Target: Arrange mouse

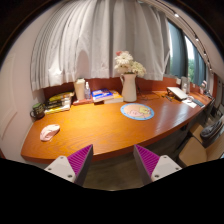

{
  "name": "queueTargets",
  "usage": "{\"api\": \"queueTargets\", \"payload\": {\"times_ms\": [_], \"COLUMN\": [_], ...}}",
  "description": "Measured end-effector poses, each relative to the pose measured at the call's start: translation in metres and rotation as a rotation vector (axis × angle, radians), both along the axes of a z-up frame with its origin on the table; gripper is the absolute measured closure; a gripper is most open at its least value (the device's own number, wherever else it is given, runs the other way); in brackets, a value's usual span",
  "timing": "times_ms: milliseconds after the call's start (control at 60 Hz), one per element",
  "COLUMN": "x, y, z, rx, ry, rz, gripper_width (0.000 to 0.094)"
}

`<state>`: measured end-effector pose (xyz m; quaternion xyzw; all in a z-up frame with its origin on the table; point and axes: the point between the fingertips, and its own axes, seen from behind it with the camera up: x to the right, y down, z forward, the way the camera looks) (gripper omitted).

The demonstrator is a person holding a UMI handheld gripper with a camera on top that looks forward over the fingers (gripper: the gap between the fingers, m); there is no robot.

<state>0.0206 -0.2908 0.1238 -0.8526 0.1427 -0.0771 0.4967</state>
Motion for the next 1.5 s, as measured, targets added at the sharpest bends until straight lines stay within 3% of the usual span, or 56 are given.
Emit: {"api": "queueTargets", "payload": {"times_ms": [67, 133, 300, 467, 717, 983, 1050, 1200, 1417, 1500], "x": [-0.074, -0.122, -0.216, -0.276, -0.321, -0.33, -0.33, -0.323, -0.324, -0.323], "y": [0.035, 0.049, 0.084, 0.138, 0.223, 0.282, 0.289, 0.3, 0.304, 0.309], "z": [-0.07, -0.091, -0.117, -0.122, -0.124, -0.129, -0.134, -0.139, -0.142, -0.141], "rx": [-0.039, -0.075, -0.127, -0.121, -0.117, -0.144, -0.168, -0.207, -0.308, -0.347], "ry": [0.027, 0.048, 0.082, 0.091, 0.078, 0.063, 0.057, 0.037, 0.039, 0.037], "rz": [0.058, 0.112, 0.24, 0.311, 0.361, 0.341, 0.34, 0.321, 0.385, 0.413], "gripper_width": [0.0121, 0.012, 0.0111, 0.0119, 0.0122, 0.0151, 0.0197, 0.0409, 0.0546, 0.0546]}}
